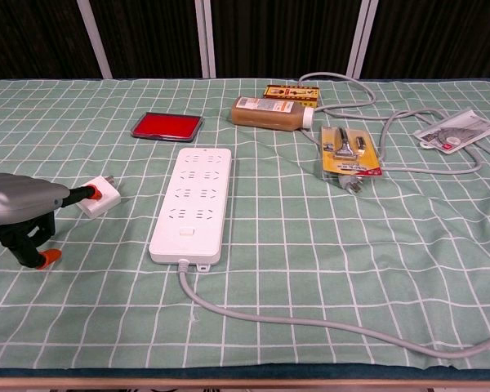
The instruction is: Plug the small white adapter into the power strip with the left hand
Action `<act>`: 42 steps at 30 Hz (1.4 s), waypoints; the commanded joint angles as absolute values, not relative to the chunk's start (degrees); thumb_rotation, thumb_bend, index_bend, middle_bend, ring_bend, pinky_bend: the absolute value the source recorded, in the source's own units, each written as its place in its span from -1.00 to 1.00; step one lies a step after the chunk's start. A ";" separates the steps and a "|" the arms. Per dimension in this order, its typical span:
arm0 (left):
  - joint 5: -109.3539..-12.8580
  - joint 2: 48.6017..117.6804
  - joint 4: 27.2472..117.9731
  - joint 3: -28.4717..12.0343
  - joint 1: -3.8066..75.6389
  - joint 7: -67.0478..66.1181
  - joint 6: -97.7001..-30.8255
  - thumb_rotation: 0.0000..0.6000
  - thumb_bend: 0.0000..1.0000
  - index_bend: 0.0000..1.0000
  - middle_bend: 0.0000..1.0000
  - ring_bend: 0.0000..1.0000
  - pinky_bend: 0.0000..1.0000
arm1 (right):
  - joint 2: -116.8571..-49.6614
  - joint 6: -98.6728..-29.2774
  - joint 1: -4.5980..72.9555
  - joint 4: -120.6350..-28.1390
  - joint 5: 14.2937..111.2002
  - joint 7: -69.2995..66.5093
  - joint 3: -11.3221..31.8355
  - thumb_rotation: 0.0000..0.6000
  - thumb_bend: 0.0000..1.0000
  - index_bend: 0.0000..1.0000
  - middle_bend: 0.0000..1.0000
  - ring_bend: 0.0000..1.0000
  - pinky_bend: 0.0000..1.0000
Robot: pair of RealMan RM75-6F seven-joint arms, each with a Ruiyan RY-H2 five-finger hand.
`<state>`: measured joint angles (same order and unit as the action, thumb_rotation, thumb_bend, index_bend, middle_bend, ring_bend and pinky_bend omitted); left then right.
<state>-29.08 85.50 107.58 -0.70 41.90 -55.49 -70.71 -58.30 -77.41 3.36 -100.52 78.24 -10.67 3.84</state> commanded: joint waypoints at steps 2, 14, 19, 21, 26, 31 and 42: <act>-28.95 86.24 107.47 -0.71 42.33 -55.77 -70.71 1.00 -0.19 -0.90 0.64 0.57 0.63 | -58.28 -77.48 3.33 -100.53 78.28 -10.69 3.84 1.00 -0.32 -1.00 -1.00 -1.00 -1.00; -28.70 88.16 107.44 -0.41 43.26 -56.32 -71.59 1.00 -0.19 -0.90 0.64 0.57 0.63 | -58.22 -77.44 3.32 -100.62 78.22 -10.85 3.87 1.00 -0.32 -1.00 -1.00 -1.00 -1.00; -28.63 87.94 107.58 -0.10 43.31 -56.27 -72.01 1.00 -0.19 -0.90 0.64 0.57 0.63 | -58.17 -77.46 3.29 -100.70 78.28 -10.90 3.84 1.00 -0.32 -1.00 -1.00 -1.00 -1.00; -28.51 87.59 107.49 0.08 43.07 -55.83 -72.09 1.00 -0.19 -0.90 0.64 0.57 0.63 | -58.18 -77.48 3.29 -100.71 78.34 -10.87 3.82 1.00 -0.32 -1.00 -1.00 -1.00 -1.00; -30.89 86.71 108.13 0.98 42.16 -53.55 -71.66 1.00 -0.19 -0.90 0.64 0.57 0.63 | -58.14 -77.48 3.27 -100.74 78.31 -10.86 3.82 1.00 -0.32 -1.00 -1.00 -1.00 -1.00; -34.07 85.03 109.76 2.50 41.18 -52.23 -72.10 1.00 -0.19 -0.89 0.65 0.57 0.63 | -58.13 -77.49 3.28 -100.69 78.43 -10.90 3.79 1.00 -0.32 -1.00 -1.00 -1.00 -1.00; -39.11 78.68 114.04 5.36 38.93 -49.63 -73.19 1.00 -0.19 -0.82 0.65 0.58 0.64 | -58.08 -77.84 3.14 -100.79 78.84 -10.75 3.66 1.00 -0.32 -1.00 -1.00 -1.00 -1.00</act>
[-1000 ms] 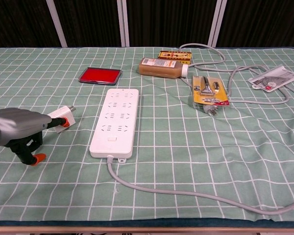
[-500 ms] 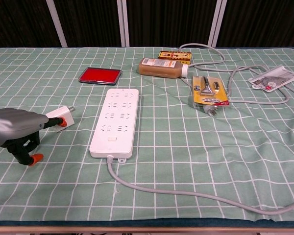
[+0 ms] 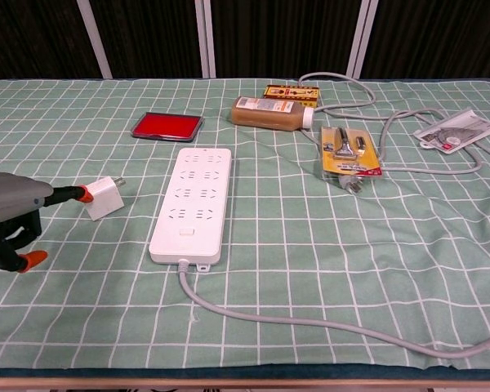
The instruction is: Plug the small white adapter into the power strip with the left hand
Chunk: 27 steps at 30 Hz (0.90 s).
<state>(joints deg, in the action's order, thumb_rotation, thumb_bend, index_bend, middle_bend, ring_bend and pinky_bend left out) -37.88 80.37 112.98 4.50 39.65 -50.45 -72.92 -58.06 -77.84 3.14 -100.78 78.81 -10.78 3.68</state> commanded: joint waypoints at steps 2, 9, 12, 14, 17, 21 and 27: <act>-40.16 77.00 114.84 6.11 38.36 -48.88 -73.17 1.00 -0.19 -0.81 0.65 0.58 0.64 | -58.13 -77.87 3.14 -100.77 78.88 -10.70 3.65 1.00 -0.32 -1.00 -1.00 -1.00 -1.00; -41.73 73.27 114.28 7.42 37.13 -46.15 -71.43 1.00 -0.19 -0.79 0.65 0.58 0.64 | -58.16 -77.89 3.10 -100.82 78.87 -10.61 3.61 1.00 -0.32 -1.00 -1.00 -1.00 -1.00; -41.66 73.07 113.46 7.26 37.11 -45.83 -70.66 1.00 -0.19 -0.79 0.65 0.58 0.64 | -58.15 -77.81 3.12 -100.89 78.75 -10.66 3.63 1.00 -0.32 -1.00 -1.00 -1.00 -1.00; -41.42 73.16 112.93 6.98 37.16 -45.83 -70.35 1.00 -0.19 -0.79 0.64 0.57 0.64 | -58.12 -77.76 3.13 -100.93 78.70 -10.68 3.63 1.00 -0.32 -1.00 -1.00 -1.00 -1.00; -40.78 73.42 112.40 6.54 37.27 -45.97 -70.02 1.00 -0.19 -0.79 0.64 0.57 0.64 | -58.08 -77.70 3.13 -100.97 78.67 -10.75 3.63 1.00 -0.32 -1.00 -1.00 -1.00 -1.00; -39.55 73.92 111.88 5.95 37.53 -46.37 -69.49 1.00 -0.19 -0.79 0.64 0.58 0.64 | -58.07 -77.67 3.14 -100.97 78.66 -10.85 3.64 1.00 -0.32 -1.00 -1.00 -1.00 -1.00; -37.83 75.24 111.06 5.03 38.14 -47.35 -69.05 1.00 -0.19 -0.79 0.64 0.57 0.64 | -58.08 -77.67 3.14 -100.96 78.69 -10.83 3.62 1.00 -0.32 -1.00 -1.00 -1.00 -1.00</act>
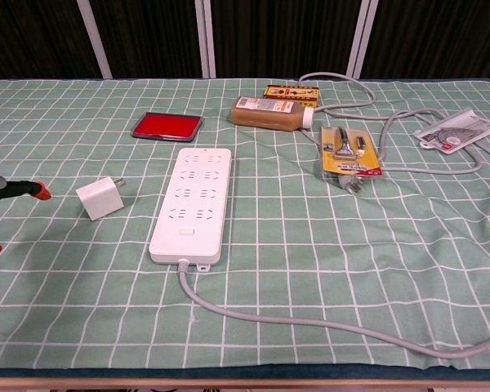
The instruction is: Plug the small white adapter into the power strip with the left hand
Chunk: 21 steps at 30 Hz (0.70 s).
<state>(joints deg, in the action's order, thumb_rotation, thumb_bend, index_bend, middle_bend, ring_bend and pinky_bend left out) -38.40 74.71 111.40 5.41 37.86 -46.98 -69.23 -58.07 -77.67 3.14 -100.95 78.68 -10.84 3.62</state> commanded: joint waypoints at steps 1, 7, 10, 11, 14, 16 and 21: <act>-37.57 75.45 110.94 4.90 38.24 -47.50 -68.99 1.00 -0.19 -0.79 0.64 0.57 0.64 | -58.08 -77.67 3.13 -100.97 78.68 -10.83 3.62 1.00 -0.32 -1.00 -1.00 -1.00 -1.00; -35.68 77.65 109.89 3.90 39.09 -48.62 -68.66 1.00 -0.19 -0.79 0.64 0.57 0.64 | -58.07 -77.65 3.14 -100.95 78.61 -10.82 3.64 1.00 -0.33 -1.00 -1.00 -1.00 -1.00; -35.19 78.72 109.59 3.49 39.43 -49.14 -68.85 1.00 -0.19 -0.79 0.64 0.57 0.64 | -58.06 -77.64 3.14 -100.91 78.65 -10.87 3.63 1.00 -0.32 -1.00 -1.00 -1.00 -1.00; -35.11 78.90 109.57 3.39 39.50 -49.26 -68.93 1.00 -0.19 -0.79 0.64 0.57 0.64 | -58.05 -77.64 3.14 -100.89 78.66 -10.89 3.63 1.00 -0.32 -1.00 -1.00 -1.00 -1.00; -35.16 79.51 109.73 2.88 39.79 -49.55 -69.44 1.00 -0.19 -0.79 0.64 0.57 0.64 | -58.06 -77.61 3.15 -100.89 78.62 -10.96 3.64 1.00 -0.32 -1.00 -1.00 -1.00 -1.00; -35.32 79.67 109.99 2.59 39.92 -49.69 -69.85 1.00 -0.19 -0.79 0.64 0.57 0.64 | -58.07 -77.57 3.16 -100.85 78.60 -10.99 3.64 1.00 -0.33 -1.00 -1.00 -1.00 -1.00; -35.91 79.71 110.52 2.18 40.21 -50.04 -70.58 1.00 -0.19 -0.79 0.64 0.57 0.64 | -58.04 -77.60 3.15 -100.90 78.74 -11.00 3.59 1.00 -0.32 -1.00 -1.00 -1.00 -1.00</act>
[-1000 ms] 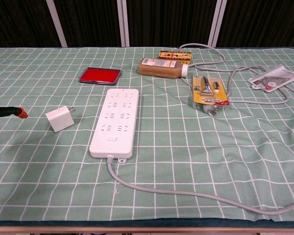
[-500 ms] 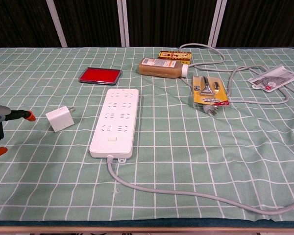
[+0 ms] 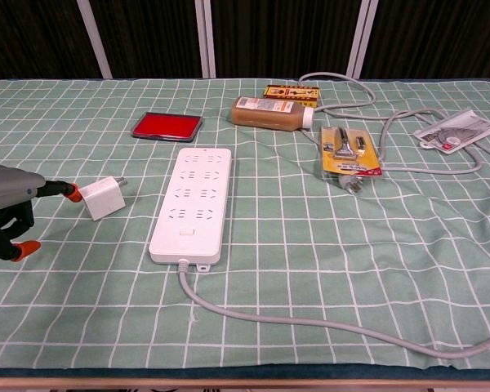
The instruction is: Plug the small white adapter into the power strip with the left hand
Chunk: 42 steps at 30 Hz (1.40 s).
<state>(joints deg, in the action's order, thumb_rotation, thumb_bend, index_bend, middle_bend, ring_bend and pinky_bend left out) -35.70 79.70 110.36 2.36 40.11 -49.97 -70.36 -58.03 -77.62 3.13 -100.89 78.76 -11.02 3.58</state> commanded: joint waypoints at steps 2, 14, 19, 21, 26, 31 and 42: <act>-36.00 79.75 110.57 1.99 40.31 -50.05 -70.69 1.00 -0.19 -0.79 0.64 0.57 0.64 | -58.04 -77.60 3.14 -100.91 78.74 -10.95 3.57 1.00 -0.32 -1.00 -1.00 -1.00 -1.00; -36.19 80.39 111.38 0.37 41.58 -50.73 -71.18 1.00 -0.19 -0.79 0.64 0.57 0.64 | -58.04 -77.51 3.15 -100.91 78.61 -10.94 3.58 1.00 -0.32 -1.00 -1.00 -1.00 -1.00; -35.93 80.65 111.76 -0.42 42.23 -51.14 -71.58 1.00 -0.19 -0.79 0.64 0.57 0.64 | -58.04 -77.51 3.15 -100.94 78.57 -10.93 3.60 1.00 -0.32 -1.00 -1.00 -1.00 -1.00; -35.74 80.66 111.70 -0.54 42.36 -51.22 -71.67 1.00 -0.19 -0.79 0.64 0.57 0.64 | -58.07 -77.45 3.20 -100.92 78.56 -10.88 3.61 1.00 -0.32 -1.00 -1.00 -1.00 -1.00; -35.22 80.69 111.37 -0.90 42.65 -51.19 -71.74 1.00 -0.19 -0.79 0.63 0.57 0.64 | -58.01 -77.47 3.16 -100.98 78.63 -10.90 3.55 1.00 -0.32 -1.00 -1.00 -1.00 -1.00; -36.50 80.80 111.58 -1.19 42.12 -49.72 -72.65 1.00 -0.21 -0.78 0.57 0.53 0.64 | -58.04 -77.44 3.17 -100.96 78.59 -10.89 3.55 1.00 -0.32 -1.00 -1.00 -1.00 -1.00; -42.11 79.90 112.55 0.71 39.93 -47.57 -73.73 1.00 -0.33 -0.86 0.38 0.48 0.63 | -58.00 -77.51 3.12 -101.02 78.81 -10.92 3.45 1.00 -0.32 -1.00 -1.00 -1.00 -1.00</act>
